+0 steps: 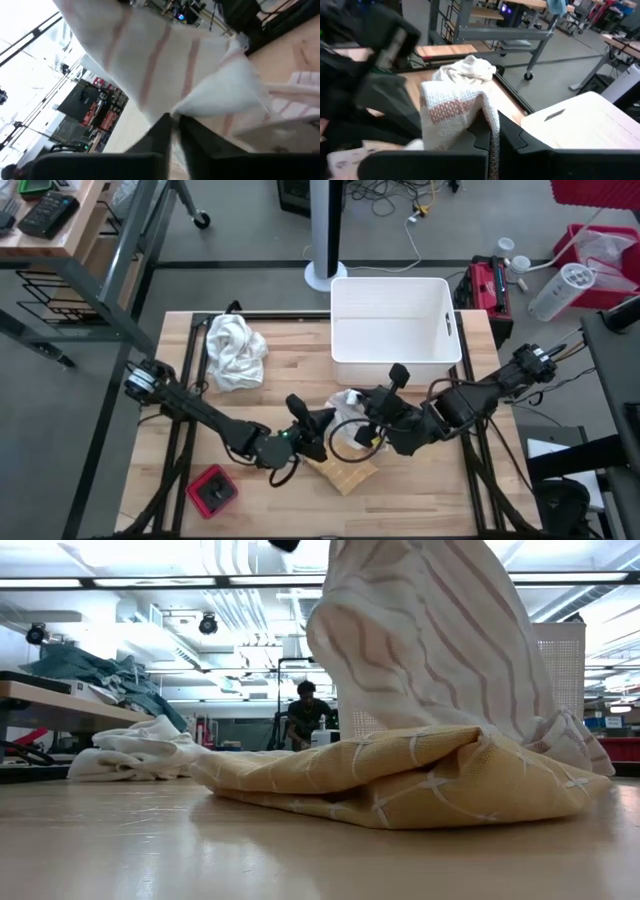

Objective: Fold towel
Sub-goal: Fold the white kitchen towel

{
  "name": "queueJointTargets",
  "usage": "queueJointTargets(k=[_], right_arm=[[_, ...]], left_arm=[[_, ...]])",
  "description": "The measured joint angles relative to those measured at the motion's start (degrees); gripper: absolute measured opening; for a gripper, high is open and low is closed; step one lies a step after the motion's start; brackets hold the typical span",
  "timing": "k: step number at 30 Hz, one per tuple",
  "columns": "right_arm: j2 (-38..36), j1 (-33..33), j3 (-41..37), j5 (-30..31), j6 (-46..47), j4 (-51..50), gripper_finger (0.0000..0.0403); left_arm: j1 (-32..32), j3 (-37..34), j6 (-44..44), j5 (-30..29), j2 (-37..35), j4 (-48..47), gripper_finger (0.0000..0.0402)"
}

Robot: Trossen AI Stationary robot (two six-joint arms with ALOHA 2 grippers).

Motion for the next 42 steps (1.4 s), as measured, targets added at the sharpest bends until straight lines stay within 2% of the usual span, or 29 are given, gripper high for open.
queueJointTargets(k=[7, 12, 16, 20, 24, 29, 35, 42], right_arm=[[0.0, 0.0, 0.0, 0.5, 1.6, -2.3, 0.0000], [0.0, 0.0, 0.0, 0.5, 1.6, -2.3, 0.0000], [0.0, 0.0, 0.0, 0.5, 1.2, -2.3, 0.0000], [0.0, 0.0, 0.0, 0.4, 0.0, -3.6, 0.0006], [-1.2, 0.0, 0.1, -3.0, 2.1, -7.1, 0.0040], [-2.8, 0.0, 0.2, -3.6, 0.5, -8.5, 0.0099], [-3.8, 0.4, 0.2, -4.0, -0.1, -13.4, 0.0152], [-4.2, 0.9, 0.2, -4.0, 1.6, -18.5, 0.0191]], left_arm=[[-0.7, 3.6, -0.1, 0.0, -0.2, -2.0, 0.0002], [-0.7, 3.8, -0.3, 0.6, -0.2, -6.6, 0.0001], [-0.7, 2.6, -2.1, 0.9, -0.2, -6.8, 0.0001], [-1.2, 3.3, 0.3, -4.4, -0.8, -6.2, 0.0000], [-2.5, 5.3, 5.9, -11.8, -4.1, -5.8, 0.0000], [-1.9, 7.3, 5.4, -11.4, -10.2, -5.6, 0.0000], [-1.9, 11.4, 5.9, -11.1, -15.6, -6.2, 0.0000], [-1.8, 18.6, 5.1, -10.2, -16.5, -13.1, 0.0000]])
